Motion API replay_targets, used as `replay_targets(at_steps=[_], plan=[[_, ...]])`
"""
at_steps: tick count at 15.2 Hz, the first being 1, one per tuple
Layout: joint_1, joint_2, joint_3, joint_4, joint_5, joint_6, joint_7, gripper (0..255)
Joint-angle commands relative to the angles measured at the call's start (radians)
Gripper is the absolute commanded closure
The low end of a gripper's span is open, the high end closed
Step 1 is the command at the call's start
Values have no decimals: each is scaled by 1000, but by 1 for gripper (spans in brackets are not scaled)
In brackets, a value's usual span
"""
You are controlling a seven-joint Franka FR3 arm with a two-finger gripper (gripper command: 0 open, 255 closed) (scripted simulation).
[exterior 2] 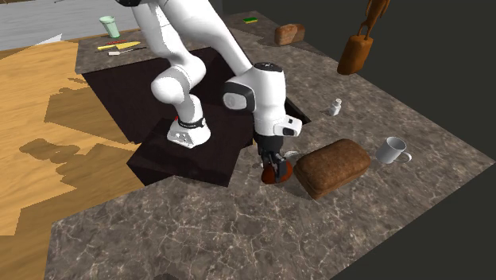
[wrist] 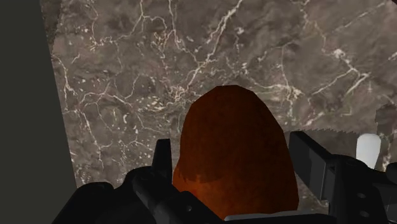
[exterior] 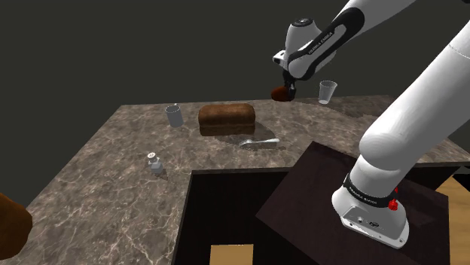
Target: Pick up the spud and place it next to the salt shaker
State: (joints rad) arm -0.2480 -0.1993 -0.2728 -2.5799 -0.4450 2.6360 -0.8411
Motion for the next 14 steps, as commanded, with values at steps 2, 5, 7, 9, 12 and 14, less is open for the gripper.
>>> replay_targets(at_steps=[2,5,7,9,12,14], plan=[[31,-12,62,-1,-9,-34,97,255],[64,-9,122,7,-12,-61,187,255],[87,-2,160,18,-11,-79,244,255],[110,10,197,34,-8,-99,299,255],[146,35,251,67,-3,-130,379,255],[169,57,285,95,0,-151,429,255]])
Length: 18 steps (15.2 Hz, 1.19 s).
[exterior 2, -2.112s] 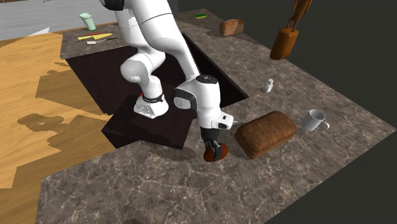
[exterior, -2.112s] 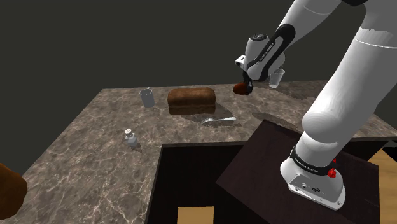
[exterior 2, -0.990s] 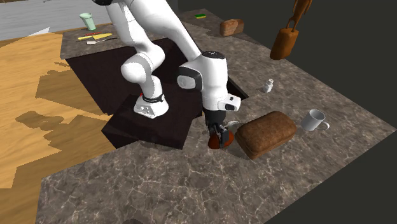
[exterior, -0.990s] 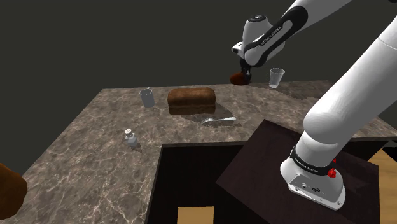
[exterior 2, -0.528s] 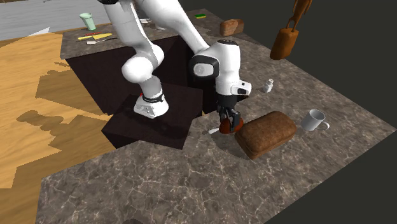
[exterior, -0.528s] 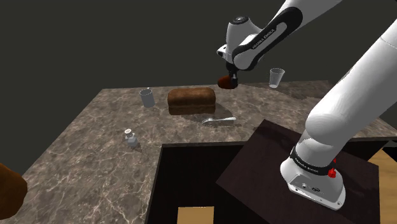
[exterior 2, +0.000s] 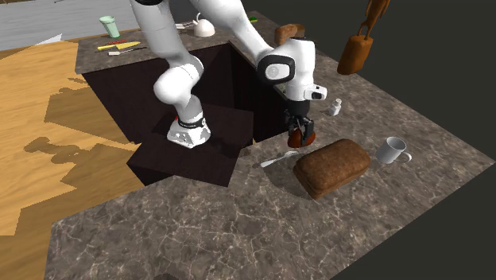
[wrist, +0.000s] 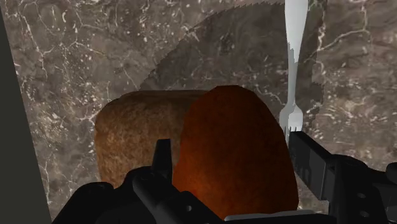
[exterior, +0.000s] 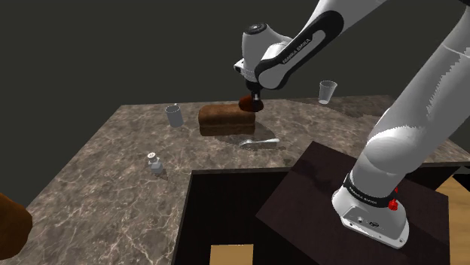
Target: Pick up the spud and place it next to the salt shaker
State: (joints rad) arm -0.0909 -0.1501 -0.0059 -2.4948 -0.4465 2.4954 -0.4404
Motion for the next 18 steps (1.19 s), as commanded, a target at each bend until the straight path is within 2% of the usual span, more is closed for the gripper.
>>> replay_targets(at_steps=[1,10,18], plan=[[24,20,34,26,2,-22,54,255],[128,169,159,220,0,-138,258,255],[228,350,232,467,-23,-267,406,255]])
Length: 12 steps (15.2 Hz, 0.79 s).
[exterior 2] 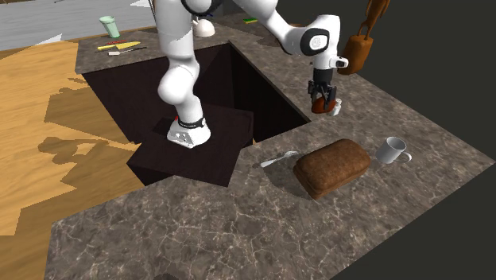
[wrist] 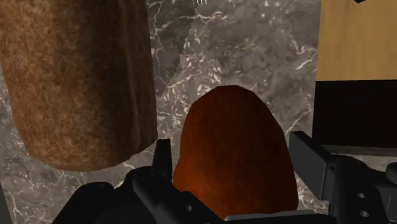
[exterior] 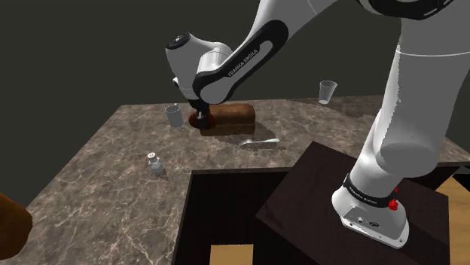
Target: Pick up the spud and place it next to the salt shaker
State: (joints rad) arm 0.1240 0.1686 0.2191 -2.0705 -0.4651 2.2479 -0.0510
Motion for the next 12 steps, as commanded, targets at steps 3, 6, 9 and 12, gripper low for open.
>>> replay_targets(at_steps=[3,6,9,12], plan=[[55,110,24,155,-16,-75,61,255],[101,195,37,280,-27,-136,98,255],[151,287,44,421,-37,-202,126,255],[185,356,45,515,-46,-238,144,255]])
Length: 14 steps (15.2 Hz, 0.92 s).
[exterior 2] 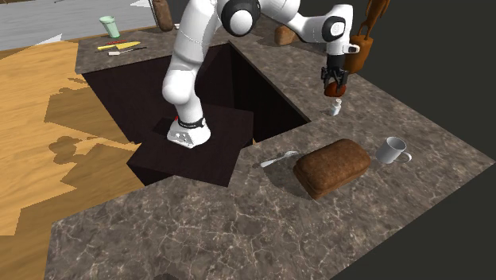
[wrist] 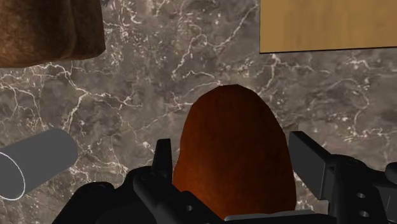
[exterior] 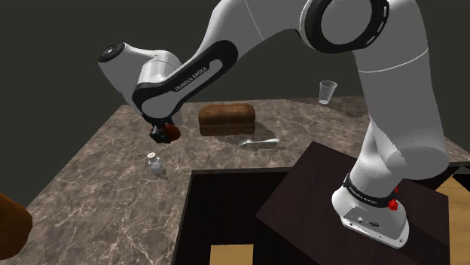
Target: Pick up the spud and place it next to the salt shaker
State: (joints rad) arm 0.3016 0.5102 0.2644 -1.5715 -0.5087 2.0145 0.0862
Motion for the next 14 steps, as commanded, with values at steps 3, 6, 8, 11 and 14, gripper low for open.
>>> replay_targets(at_steps=[3,6,8,11,14], plan=[[8,31,-5,2,-12,24,20,255],[10,49,-10,-10,-22,51,33,255],[11,62,-13,-17,-29,69,42,255],[14,83,-18,-25,-40,95,56,255],[16,105,-24,-31,-51,121,69,255]])
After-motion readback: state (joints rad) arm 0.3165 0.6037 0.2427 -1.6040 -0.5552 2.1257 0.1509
